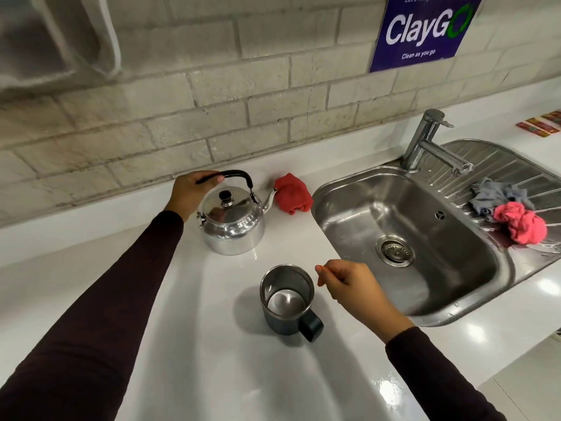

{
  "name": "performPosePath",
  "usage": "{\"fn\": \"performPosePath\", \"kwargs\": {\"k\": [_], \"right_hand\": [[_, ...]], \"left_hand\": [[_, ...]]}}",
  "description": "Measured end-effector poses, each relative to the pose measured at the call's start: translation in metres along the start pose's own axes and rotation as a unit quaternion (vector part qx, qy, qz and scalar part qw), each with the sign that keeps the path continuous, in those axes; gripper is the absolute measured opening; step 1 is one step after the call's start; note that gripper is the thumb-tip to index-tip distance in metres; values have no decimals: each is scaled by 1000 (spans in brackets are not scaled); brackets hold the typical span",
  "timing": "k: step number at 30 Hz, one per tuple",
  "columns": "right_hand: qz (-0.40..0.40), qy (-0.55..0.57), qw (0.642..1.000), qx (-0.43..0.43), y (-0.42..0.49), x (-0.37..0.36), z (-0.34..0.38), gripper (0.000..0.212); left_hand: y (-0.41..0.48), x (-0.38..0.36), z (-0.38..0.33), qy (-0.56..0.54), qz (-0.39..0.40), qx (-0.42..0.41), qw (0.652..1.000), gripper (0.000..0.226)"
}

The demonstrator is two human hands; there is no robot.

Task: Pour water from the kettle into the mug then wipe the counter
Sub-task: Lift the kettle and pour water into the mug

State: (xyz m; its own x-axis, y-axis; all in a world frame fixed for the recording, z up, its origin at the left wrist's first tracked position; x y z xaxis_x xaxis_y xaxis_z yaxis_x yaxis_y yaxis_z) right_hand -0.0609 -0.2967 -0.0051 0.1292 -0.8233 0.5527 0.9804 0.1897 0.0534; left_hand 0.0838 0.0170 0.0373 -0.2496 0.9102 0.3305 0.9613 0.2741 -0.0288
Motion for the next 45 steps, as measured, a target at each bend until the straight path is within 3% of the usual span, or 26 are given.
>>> {"fn": "performPosePath", "kwargs": {"k": [5,10,18,29,45], "right_hand": [[-2,22,1000,2,-2,5,3,31],[-9,17,1000,21,-3,15,10,29],[-1,60,997,40,-10,21,22,30],[17,79,995,64,-28,5,25,33],[24,98,993,61,-45,4,25,41]], "left_hand": [[-22,7,2,-66,-44,23,997,26],[-56,42,-43,-96,-64,-39,993,10],[-142,87,-104,-55,-122,-117,984,12],[-236,91,-116,53,-85,-119,988,13],[-256,63,-116,195,-35,-121,973,19]]}}
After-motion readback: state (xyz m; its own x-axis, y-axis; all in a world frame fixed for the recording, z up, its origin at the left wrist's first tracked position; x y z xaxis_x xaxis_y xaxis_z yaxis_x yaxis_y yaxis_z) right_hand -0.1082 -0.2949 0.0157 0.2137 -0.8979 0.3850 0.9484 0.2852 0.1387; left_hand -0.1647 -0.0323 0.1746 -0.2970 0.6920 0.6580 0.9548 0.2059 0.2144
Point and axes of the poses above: each hand's wrist, its own y-axis towards the middle knuckle, its own x-axis out of the back of the hand, z = x × y, the point moved 4 cm from there along y, towards the middle knuckle, and after that the axes turned 5 degrees about x, right-handed, at the moved point
